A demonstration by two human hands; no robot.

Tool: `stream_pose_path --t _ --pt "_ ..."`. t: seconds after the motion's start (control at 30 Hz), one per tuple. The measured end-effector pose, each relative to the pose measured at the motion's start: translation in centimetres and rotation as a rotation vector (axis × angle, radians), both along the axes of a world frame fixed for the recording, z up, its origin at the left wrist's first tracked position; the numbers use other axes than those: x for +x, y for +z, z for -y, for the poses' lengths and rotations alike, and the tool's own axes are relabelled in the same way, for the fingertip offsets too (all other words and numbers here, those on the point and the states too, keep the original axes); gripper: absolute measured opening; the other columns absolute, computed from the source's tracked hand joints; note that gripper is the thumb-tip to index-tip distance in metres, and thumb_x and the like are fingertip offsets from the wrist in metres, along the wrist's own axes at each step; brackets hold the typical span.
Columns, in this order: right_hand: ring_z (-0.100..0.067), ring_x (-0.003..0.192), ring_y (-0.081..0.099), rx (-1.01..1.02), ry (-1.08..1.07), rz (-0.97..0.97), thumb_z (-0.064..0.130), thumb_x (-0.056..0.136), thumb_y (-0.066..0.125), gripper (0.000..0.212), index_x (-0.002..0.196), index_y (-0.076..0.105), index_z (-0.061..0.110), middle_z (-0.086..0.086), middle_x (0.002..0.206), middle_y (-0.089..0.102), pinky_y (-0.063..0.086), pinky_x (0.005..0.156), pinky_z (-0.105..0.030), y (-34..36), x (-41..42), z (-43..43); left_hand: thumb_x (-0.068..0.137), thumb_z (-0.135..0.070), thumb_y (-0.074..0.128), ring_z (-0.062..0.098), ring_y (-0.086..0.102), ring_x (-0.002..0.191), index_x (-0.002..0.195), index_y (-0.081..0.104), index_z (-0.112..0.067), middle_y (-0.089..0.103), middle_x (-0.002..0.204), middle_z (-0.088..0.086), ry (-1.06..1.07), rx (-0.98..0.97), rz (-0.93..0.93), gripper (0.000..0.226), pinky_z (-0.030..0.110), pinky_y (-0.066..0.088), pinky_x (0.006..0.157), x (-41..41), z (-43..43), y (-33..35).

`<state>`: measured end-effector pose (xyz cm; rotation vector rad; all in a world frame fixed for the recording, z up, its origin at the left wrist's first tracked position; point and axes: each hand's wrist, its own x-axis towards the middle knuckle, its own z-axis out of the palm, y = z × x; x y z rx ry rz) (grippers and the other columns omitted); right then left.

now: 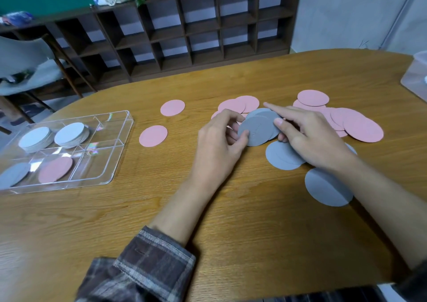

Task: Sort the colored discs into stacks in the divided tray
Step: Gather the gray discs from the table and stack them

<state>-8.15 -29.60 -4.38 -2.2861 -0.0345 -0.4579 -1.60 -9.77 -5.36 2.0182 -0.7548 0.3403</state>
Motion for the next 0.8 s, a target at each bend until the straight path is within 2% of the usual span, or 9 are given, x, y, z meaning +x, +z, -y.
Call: stream_pose_path --t 0.1,0.2,0.27,0.33,0.43,0.5,0.63,0.73,0.8 --pt "-0.015 0.083 0.063 0.003 0.027 -0.014 0.013 0.107 0.046 0.044 0.147 0.055 0.029 0.007 0.087 0.063 0.052 0.088 -0.045 -0.2 0.0 -0.1 0.087 -0.009 0.080 0.005 0.067 0.070 0.118 0.072 -0.014 0.073 0.097 -0.003 0.012 -0.034 -0.061 0.033 0.007 0.048 0.067 0.0 0.1 0.0" --pt "-0.015 0.086 0.062 0.035 0.031 -0.043 0.016 0.107 0.043 0.044 0.147 0.054 0.030 0.004 0.093 0.065 0.050 0.089 -0.046 0.0 -0.1 -0.2 0.088 -0.014 0.081 -0.001 0.069 0.074 0.121 0.076 -0.018 0.074 0.088 -0.011 0.028 -0.011 -0.069 0.034 0.002 0.044 0.069 -0.3 0.2 0.3" --pt "-0.013 0.094 0.060 0.005 0.040 -0.056 0.021 0.108 0.043 0.045 0.151 0.049 0.027 0.004 0.103 0.066 0.047 0.090 -0.038 0.3 -0.3 -0.5 0.088 -0.015 0.082 0.001 0.070 0.076 0.120 0.078 -0.018 0.076 0.083 -0.009 0.043 -0.021 -0.071 0.033 0.001 0.043 0.069 -0.4 0.2 0.4" --pt "-0.012 0.112 0.054 -0.089 0.028 -0.067 0.026 0.108 0.045 0.048 0.156 0.041 0.021 0.000 0.125 0.065 0.037 0.096 -0.021 0.3 -0.3 -0.7 0.087 -0.015 0.083 -0.004 0.070 0.075 0.118 0.079 -0.016 0.079 0.086 -0.007 0.057 -0.029 -0.060 0.031 0.000 0.042 0.069 -0.4 0.2 0.5" --pt "-0.013 0.128 0.045 -0.207 0.005 -0.032 0.025 0.107 0.049 0.050 0.156 0.040 0.016 -0.008 0.143 0.059 0.023 0.092 -0.001 0.1 -0.1 -0.8 0.088 -0.013 0.081 -0.020 0.063 0.072 0.114 0.081 -0.012 0.074 0.109 -0.019 0.031 -0.025 -0.001 0.026 -0.001 0.043 0.073 -0.5 0.2 0.5" --pt "-0.016 0.121 0.054 -0.199 0.008 0.010 0.022 0.106 0.053 0.044 0.149 0.050 0.017 -0.005 0.135 0.064 0.030 0.091 -0.004 0.1 0.0 -0.6 0.088 -0.011 0.081 -0.024 0.060 0.072 0.111 0.081 -0.012 0.063 0.121 -0.027 0.026 -0.025 0.042 0.024 0.000 0.044 0.075 -0.5 0.3 0.3" --pt "-0.011 0.088 0.061 -0.110 -0.002 0.009 0.024 0.101 0.060 0.026 0.127 0.064 0.027 0.002 0.097 0.069 0.048 0.079 -0.026 0.0 -0.3 -0.1 0.088 -0.016 0.081 -0.016 0.064 0.073 0.116 0.079 -0.014 0.079 0.093 -0.011 0.023 -0.018 0.011 0.028 0.004 0.047 0.074 -0.6 0.4 0.2" --pt "-0.007 0.082 0.059 -0.061 -0.058 -0.012 0.026 0.100 0.062 0.023 0.122 0.066 0.028 -0.001 0.090 0.068 0.045 0.071 -0.016 0.2 -0.5 1.1 0.087 -0.028 0.083 -0.001 0.064 0.073 0.119 0.072 -0.019 0.072 0.094 -0.014 0.064 -0.003 0.020 0.035 0.013 0.049 0.073 -0.8 0.7 0.2" --pt "-0.008 0.079 0.060 -0.004 -0.105 -0.012 0.026 0.100 0.062 0.021 0.120 0.066 0.030 -0.001 0.090 0.068 0.048 0.074 -0.020 0.4 -0.9 2.3 0.083 -0.032 0.085 0.003 0.060 0.073 0.109 0.070 -0.021 0.068 0.093 -0.013 0.025 0.021 0.031 0.032 0.019 0.050 0.072 -1.0 0.9 0.2"
